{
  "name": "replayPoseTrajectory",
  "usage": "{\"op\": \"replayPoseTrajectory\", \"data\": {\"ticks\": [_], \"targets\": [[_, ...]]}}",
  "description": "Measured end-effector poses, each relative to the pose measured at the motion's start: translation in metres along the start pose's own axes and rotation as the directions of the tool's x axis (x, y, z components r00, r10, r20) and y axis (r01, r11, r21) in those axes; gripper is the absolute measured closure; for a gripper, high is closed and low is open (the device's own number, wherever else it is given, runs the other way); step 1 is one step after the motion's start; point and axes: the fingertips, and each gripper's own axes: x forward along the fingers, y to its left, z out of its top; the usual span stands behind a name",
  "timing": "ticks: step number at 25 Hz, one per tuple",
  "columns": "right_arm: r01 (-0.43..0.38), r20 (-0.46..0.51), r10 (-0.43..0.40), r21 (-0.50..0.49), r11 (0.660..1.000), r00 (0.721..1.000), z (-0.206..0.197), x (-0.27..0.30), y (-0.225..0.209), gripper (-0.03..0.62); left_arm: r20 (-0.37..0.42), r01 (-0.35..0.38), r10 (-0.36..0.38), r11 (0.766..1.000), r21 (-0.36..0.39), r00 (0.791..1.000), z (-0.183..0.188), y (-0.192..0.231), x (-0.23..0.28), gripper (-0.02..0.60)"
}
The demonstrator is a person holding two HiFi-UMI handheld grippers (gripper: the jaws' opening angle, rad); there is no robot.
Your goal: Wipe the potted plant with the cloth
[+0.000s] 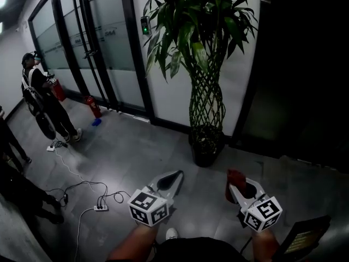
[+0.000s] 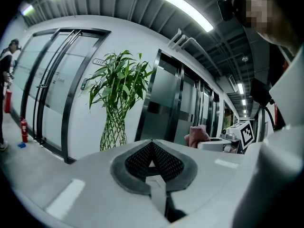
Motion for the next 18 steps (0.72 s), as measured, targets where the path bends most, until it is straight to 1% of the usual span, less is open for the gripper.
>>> {"op": "replayPoseTrajectory", "data": {"ticks": [3, 8, 18], "targets": [[-0.020, -0.002, 0.020, 0.005, 1.000, 1.000, -0.008, -0.011, 0.001, 0.533, 0.006, -0.020, 0.020, 1.000, 0.004, 1.000, -0.002, -0.011, -0.004, 0.565], [-0.032, -0.006, 0.032, 0.006, 0.999, 0.999, -0.014, -0.021, -0.002, 0.533, 0.018, -0.055, 0.055, 0.998, -0.003, 0.998, -0.004, -0.018, -0.008, 0.565], [-0.022, 0.003, 0.022, 0.014, 1.000, 1.000, -0.015, -0.030, -0.002, 0.534, 0.021, -0.073, 0.073, 0.997, -0.007, 0.997, -0.005, -0.021, -0.014, 0.565]]}}
